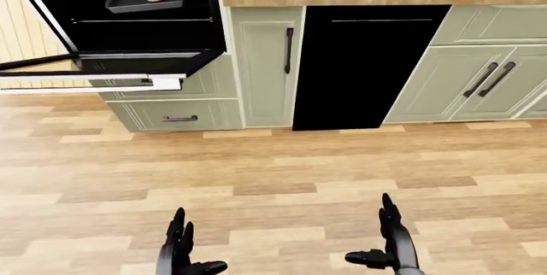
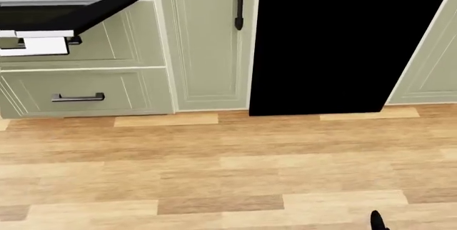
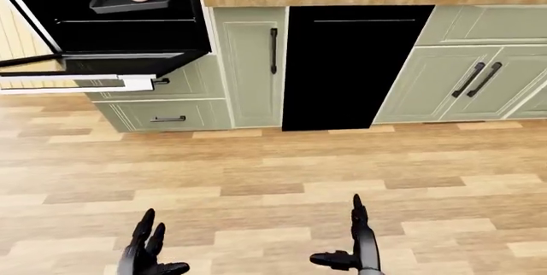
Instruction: Close the oven door.
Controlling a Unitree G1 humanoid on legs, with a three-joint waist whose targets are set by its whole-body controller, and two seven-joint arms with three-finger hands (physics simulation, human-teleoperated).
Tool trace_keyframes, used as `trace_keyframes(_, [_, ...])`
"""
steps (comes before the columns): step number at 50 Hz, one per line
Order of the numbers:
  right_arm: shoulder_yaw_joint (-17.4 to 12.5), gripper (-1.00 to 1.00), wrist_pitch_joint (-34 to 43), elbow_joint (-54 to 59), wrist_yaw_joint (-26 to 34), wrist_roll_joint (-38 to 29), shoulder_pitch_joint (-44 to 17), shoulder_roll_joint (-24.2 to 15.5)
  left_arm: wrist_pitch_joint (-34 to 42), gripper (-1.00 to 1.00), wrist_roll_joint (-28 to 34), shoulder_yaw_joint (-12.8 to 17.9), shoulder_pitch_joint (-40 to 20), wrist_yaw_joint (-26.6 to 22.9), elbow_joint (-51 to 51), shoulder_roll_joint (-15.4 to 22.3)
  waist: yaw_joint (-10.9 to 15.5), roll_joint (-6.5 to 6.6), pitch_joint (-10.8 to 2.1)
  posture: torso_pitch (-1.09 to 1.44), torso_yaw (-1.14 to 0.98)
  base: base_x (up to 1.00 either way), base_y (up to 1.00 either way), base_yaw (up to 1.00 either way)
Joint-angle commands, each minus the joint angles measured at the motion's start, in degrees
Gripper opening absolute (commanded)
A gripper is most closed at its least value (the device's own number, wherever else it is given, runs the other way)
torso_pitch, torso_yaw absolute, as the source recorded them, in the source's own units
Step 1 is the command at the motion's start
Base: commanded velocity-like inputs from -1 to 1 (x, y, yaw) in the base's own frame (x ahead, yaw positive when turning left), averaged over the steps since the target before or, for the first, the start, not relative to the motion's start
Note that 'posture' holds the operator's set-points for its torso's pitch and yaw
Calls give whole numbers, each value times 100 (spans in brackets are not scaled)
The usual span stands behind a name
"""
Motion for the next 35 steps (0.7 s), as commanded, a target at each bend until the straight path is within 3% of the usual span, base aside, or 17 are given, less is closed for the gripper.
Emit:
trace_keyframes(1, [-21, 100, -261, -65, -16, 26, 6, -41, -359, 100, -224, 104, -2, -174, -92, 88, 3, 8, -78, 0, 0, 0, 0, 0])
trace_keyframes(2, [-46, 100, -283, -51, -30, 48, 37, -44, -418, 100, -168, 91, 3, 13, -27, 143, 1, 4, -77, 0, 0, 0, 0, 0])
trace_keyframes(8, [-150, 100, -311, -39, 106, 231, 92, -52, -436, 100, -286, 141, 32, -89, -6, 191, 9, -1, -46, 0, 0, 0, 0, 0])
trace_keyframes(9, [-138, 100, -307, -29, 77, 219, 95, -51, -554, 100, -15, -2, 83, 238, 38, 223, 11, 18, -117, 0, 0, 0, 48, 0])
trace_keyframes(11, [-135, 100, -299, -25, 94, 234, 98, -49, -493, 100, 168, -46, 138, 322, 44, 199, -28, -222, 62, 0, 0, 0, 52, 0])
trace_keyframes(14, [-152, 100, -283, -7, 80, 248, 112, -59, -593, 100, 427, -78, 197, 543, 70, 161, -69, -257, -4, 0, 0, 0, 52, 0])
trace_keyframes(19, [-147, 100, 160, 69, -185, 146, 216, -46, -4, 100, 702, -16, 265, 950, 122, 243, -90, 70, 99, 0, 0, 0, 50, 0])
trace_keyframes(21, [-134, 100, 598, 76, -257, 103, 216, -68, 446, 100, 722, 51, 249, 1154, 137, 284, -81, 361, 61, 0, 0, 0, 43, 0])
trace_keyframes(22, [-106, 100, 656, 69, -339, 39, 217, -84, 572, 100, 781, 42, 242, 1224, 130, 305, -59, 675, -44, 0, 0, 0, 38, 0])
trace_keyframes(23, [-145, 100, 783, 81, -290, 56, 169, -129, 612, 100, 794, 59, 238, 1194, 124, 301, -24, 558, -59, 0, 0, 0, 37, 0])
trace_keyframes(24, [-138, 100, 839, 86, -354, 5, 156, -153, 626, 100, 826, 66, 241, 1236, 127, 305, -5, 481, 16, 0, 0, 0, 37, 0])
trace_keyframes(35, [-139, 100, 914, 63, -594, -177, 243, -170, 844, 100, 874, 145, 312, 1410, 118, 371, -36, -87, 78, 0, 0, 0, 36, 0])
